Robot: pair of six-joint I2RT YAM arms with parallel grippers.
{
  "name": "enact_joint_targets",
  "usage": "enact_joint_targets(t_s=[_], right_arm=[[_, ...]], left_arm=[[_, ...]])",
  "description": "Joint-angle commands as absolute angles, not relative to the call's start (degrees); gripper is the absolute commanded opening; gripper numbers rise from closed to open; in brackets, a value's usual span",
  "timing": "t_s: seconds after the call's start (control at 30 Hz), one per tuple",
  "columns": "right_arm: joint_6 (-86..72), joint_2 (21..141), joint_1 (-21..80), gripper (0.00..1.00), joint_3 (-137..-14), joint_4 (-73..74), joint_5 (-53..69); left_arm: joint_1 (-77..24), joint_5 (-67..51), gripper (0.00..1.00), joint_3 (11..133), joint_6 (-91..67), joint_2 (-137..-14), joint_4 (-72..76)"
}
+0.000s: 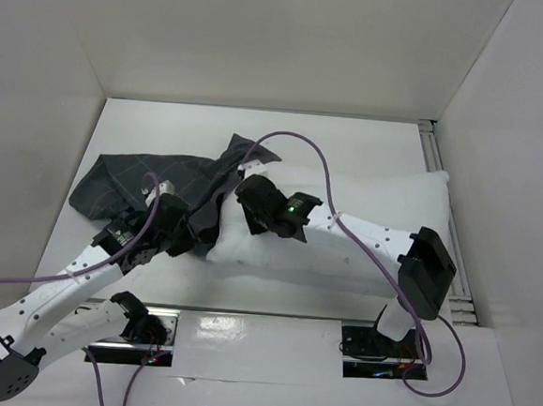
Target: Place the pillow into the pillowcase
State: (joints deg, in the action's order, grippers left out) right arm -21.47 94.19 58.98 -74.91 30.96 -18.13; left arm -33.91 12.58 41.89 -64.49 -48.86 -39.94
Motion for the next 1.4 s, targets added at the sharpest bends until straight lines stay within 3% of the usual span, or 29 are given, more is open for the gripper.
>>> enact_joint_targets(t_s=[0.0, 0.23, 0.53, 0.93, 1.33, 1.37], right_arm=[[-22.33, 92.91, 53.8, 0.0, -77.77, 26.63, -20.21], [-18.82, 94.75, 47.73, 0.0, -90.77, 26.72, -16.7], [-17.75, 101.51, 44.3, 0.0, -96.06, 29.36, -13.54], [-18.1, 99.58, 44.3, 0.0, -75.86, 20.75, -11.87], [-18.9, 99.4, 44.3, 0.0, -74.8, 20.21, -11.87], [-18.9, 98.8, 44.3, 0.0, -74.8, 20.21, -11.87]], left_arm=[[-34.28, 10.81, 0.0, 45.52, -62.24, -47.46, -42.28], [-34.89, 7.47, 0.0, 49.04, -59.5, -48.08, -43.32], [-35.95, 6.86, 0.0, 51.23, -57.57, -48.08, -44.55], [-35.95, 9.67, 0.0, 61.52, -58.71, -46.49, -45.62], [-35.95, 10.55, 0.0, 58.36, -54.94, -51.84, -42.9], [-35.34, 10.55, 0.1, 58.36, -54.41, -53.77, -42.89]])
